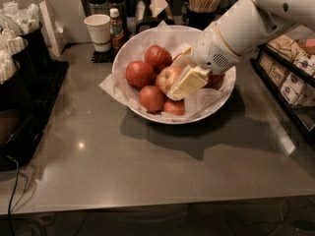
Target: Pick apple from white bowl
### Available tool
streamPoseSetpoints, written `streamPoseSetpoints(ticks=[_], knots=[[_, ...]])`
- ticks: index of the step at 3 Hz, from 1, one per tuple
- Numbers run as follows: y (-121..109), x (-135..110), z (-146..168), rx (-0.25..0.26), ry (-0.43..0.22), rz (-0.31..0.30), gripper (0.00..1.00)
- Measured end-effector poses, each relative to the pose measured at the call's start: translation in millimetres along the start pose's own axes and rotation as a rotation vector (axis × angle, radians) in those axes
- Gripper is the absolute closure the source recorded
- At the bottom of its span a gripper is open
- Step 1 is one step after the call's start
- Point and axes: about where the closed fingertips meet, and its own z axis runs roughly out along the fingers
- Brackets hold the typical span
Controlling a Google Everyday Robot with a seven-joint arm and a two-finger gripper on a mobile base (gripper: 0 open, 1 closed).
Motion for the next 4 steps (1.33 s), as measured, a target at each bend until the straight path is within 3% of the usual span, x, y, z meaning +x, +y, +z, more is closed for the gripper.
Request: streamPoseSetpoints(ticks=[2,3,4], knots=[[0,19,11,0.015,0.007,0.045,0.18],[-2,21,14,0.033,-0.001,0.062,0.35],[-6,17,10,0.055,-0.01,0.071,0.58]])
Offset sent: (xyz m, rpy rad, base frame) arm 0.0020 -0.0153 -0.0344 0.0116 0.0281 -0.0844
